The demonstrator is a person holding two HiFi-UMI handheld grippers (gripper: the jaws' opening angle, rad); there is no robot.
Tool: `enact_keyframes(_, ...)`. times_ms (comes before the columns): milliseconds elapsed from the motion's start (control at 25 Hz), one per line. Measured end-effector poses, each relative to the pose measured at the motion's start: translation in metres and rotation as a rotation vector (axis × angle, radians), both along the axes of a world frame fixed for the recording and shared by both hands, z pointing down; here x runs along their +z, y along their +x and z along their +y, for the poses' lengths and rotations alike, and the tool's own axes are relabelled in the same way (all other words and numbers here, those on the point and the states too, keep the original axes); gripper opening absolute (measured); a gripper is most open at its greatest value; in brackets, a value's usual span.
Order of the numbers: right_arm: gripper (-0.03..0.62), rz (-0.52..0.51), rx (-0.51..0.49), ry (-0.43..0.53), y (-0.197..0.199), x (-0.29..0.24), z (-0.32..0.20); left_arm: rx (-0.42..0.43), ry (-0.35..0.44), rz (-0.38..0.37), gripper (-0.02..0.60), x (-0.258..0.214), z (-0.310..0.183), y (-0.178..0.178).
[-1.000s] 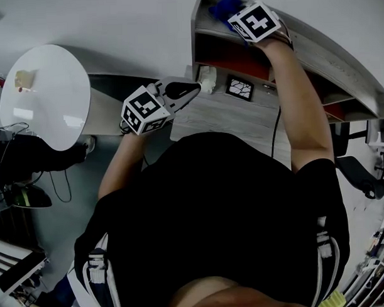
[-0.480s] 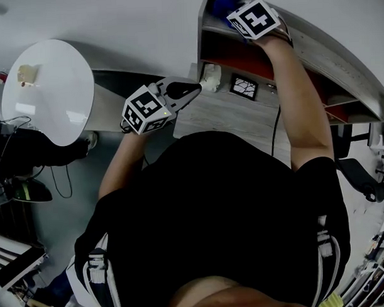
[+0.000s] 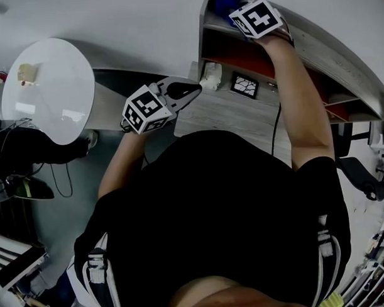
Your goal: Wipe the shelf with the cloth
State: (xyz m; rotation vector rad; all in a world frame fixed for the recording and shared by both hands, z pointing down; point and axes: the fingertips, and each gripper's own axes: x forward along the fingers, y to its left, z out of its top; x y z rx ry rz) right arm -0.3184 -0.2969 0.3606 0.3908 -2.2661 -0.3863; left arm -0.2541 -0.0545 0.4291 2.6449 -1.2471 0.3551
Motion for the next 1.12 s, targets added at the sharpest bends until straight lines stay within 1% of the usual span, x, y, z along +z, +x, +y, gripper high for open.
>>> enact_keyframes(280, 0.048, 0.018, 0.006, 0.016, 0.003, -0.002, -0.003, 0.017, -0.007, -0.005, 0.017, 0.001, 0.002, 0.003)
enact_keyframes(600, 0.049, 0.005, 0.024, 0.022, 0.022, -0.01, 0.0, 0.049, -0.003, -0.006, 0.017, -0.001, 0.004, 0.011)
enact_keyframes(920, 0.049, -0.089, 0.026, 0.077, 0.048, -0.034, 0.012, 0.093, -0.004, -0.008, 0.017, 0.001, -0.003, 0.028)
enact_keyframes(1040, 0.049, -0.144, 0.022, 0.074, 0.061, -0.042, 0.021, 0.113, 0.005, -0.002, 0.017, -0.002, -0.007, 0.038)
enact_keyframes(1120, 0.049, -0.176, 0.022, 0.054, 0.071, -0.045, 0.025, 0.125, 0.011, -0.003, 0.017, -0.002, -0.011, 0.043)
